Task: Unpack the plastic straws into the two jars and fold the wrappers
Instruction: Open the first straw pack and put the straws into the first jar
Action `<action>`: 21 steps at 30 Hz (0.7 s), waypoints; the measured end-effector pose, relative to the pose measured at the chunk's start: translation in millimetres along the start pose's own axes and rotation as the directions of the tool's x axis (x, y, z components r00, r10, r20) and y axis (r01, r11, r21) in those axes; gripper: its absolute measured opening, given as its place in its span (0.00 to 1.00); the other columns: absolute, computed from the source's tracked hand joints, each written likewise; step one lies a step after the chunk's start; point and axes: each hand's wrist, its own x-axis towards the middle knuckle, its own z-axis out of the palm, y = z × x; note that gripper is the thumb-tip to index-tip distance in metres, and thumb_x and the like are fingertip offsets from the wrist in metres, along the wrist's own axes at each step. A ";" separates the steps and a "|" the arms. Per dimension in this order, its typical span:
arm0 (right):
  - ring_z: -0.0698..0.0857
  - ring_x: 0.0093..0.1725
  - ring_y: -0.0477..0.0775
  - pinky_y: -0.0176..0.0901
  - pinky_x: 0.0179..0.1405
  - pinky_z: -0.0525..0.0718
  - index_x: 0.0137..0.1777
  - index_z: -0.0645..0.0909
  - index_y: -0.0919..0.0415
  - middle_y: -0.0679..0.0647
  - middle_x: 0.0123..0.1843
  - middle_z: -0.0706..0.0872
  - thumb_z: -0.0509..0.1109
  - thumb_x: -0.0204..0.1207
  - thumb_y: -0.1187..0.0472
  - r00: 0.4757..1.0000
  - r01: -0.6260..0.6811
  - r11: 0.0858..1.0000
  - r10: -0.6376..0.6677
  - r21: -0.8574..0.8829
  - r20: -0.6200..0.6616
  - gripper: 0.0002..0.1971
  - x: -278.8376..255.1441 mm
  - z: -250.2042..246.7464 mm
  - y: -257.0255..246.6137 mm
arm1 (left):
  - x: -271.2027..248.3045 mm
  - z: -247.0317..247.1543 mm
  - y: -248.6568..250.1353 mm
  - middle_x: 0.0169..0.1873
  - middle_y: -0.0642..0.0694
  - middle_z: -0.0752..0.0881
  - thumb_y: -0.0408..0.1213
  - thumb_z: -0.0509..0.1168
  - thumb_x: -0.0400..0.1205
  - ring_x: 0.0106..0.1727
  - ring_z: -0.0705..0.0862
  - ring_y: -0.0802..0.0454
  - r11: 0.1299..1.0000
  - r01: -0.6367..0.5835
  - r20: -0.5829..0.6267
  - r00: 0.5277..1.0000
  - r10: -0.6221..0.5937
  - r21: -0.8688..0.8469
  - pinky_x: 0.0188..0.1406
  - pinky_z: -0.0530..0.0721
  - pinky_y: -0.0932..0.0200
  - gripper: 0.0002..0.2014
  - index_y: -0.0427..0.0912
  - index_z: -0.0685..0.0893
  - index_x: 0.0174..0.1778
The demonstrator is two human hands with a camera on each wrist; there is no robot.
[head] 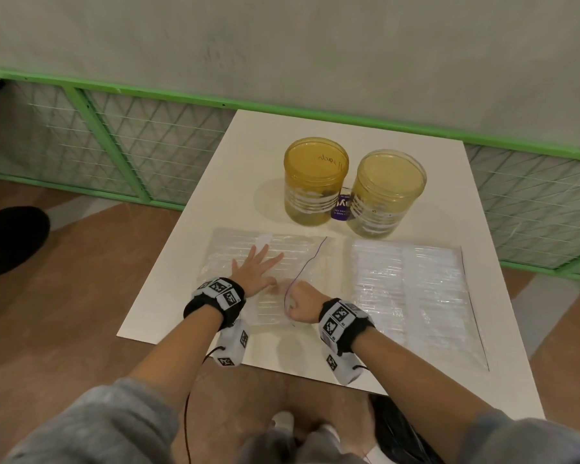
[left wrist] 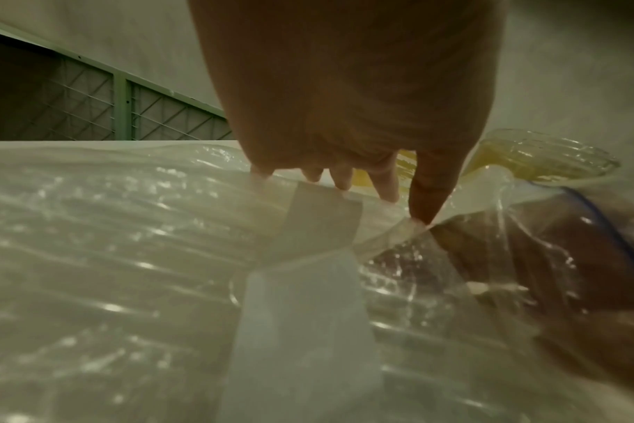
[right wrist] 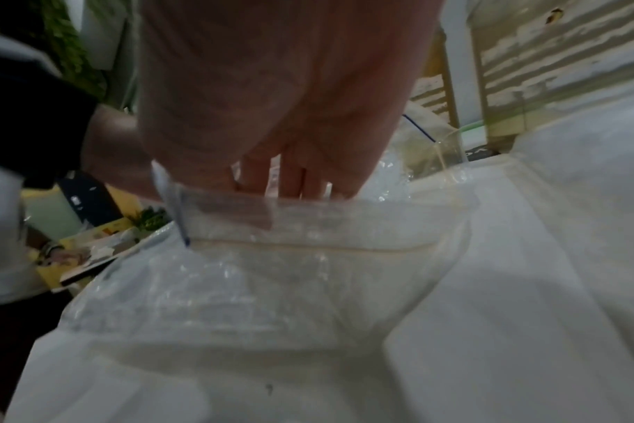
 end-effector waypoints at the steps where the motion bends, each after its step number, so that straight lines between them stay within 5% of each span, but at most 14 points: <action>1: 0.78 0.33 0.56 0.33 0.33 0.79 0.53 0.80 0.78 0.60 0.34 0.80 0.60 0.68 0.75 1.000 -0.014 1.000 0.014 0.002 -0.004 0.15 0.8 -1.7 1.1 | -0.7 -0.4 0.3 0.83 0.49 0.40 0.45 0.57 0.84 0.82 0.35 0.46 1.000 -0.001 0.002 1.000 0.002 -0.011 0.77 0.36 0.30 0.31 0.61 0.50 0.80; 3: 0.76 0.30 0.55 0.36 0.31 0.78 0.53 0.80 0.79 0.60 0.31 0.78 0.60 0.69 0.76 1.000 -0.028 1.000 0.028 -0.009 -0.003 0.14 3.0 -5.4 1.8 | -1.8 -1.0 0.7 0.83 0.50 0.40 0.44 0.56 0.84 0.83 0.35 0.46 1.000 -0.003 0.002 1.000 0.003 -0.027 0.77 0.36 0.30 0.30 0.61 0.51 0.80; 6: 0.83 0.54 0.64 0.54 0.56 0.83 0.59 0.80 0.74 0.67 0.55 0.83 0.69 0.70 0.70 1.000 0.018 0.999 -0.018 -0.039 0.000 0.16 5.6 -1.0 1.2 | -2.4 0.7 0.2 0.83 0.50 0.40 0.44 0.57 0.84 0.83 0.35 0.46 1.000 -0.006 0.001 1.000 0.006 -0.015 0.77 0.36 0.31 0.31 0.61 0.51 0.80; 9: 0.79 0.62 0.61 0.51 0.65 0.77 0.67 0.75 0.70 0.63 0.64 0.78 0.77 0.70 0.56 0.999 0.045 0.989 -0.040 -0.137 0.036 0.28 8.2 5.3 0.1 | -3.4 0.2 -0.9 0.83 0.50 0.39 0.43 0.56 0.84 0.82 0.35 0.47 1.000 -0.011 0.011 1.000 0.011 0.009 0.77 0.36 0.31 0.31 0.61 0.50 0.80; 11: 0.79 0.64 0.63 0.52 0.66 0.76 0.69 0.73 0.70 0.63 0.66 0.78 0.77 0.69 0.47 0.998 0.041 0.964 -0.027 -0.261 0.059 0.35 8.4 9.2 -2.2 | -4.0 0.0 -1.8 0.83 0.50 0.39 0.44 0.56 0.84 0.83 0.35 0.47 1.000 -0.014 0.016 1.000 0.013 0.018 0.77 0.36 0.31 0.31 0.61 0.50 0.80; 16: 0.75 0.67 0.68 0.57 0.67 0.69 0.79 0.53 0.71 0.66 0.72 0.71 0.57 0.82 0.60 1.000 -0.010 0.848 0.001 -0.529 -0.017 0.29 0.7 19.4 -12.8 | -3.6 1.8 -3.3 0.83 0.51 0.40 0.42 0.55 0.84 0.83 0.35 0.48 1.000 -0.016 0.008 1.000 0.015 0.007 0.77 0.35 0.32 0.31 0.62 0.50 0.80; 21: 0.80 0.62 0.65 0.56 0.63 0.78 0.78 0.58 0.64 0.64 0.68 0.78 0.60 0.82 0.58 0.999 -0.041 0.887 0.039 -0.460 -0.014 0.27 2.0 17.1 -13.9 | -2.2 3.3 -6.8 0.82 0.51 0.39 0.43 0.56 0.84 0.82 0.34 0.47 0.999 -0.026 0.015 1.000 0.026 0.037 0.77 0.36 0.32 0.31 0.62 0.49 0.80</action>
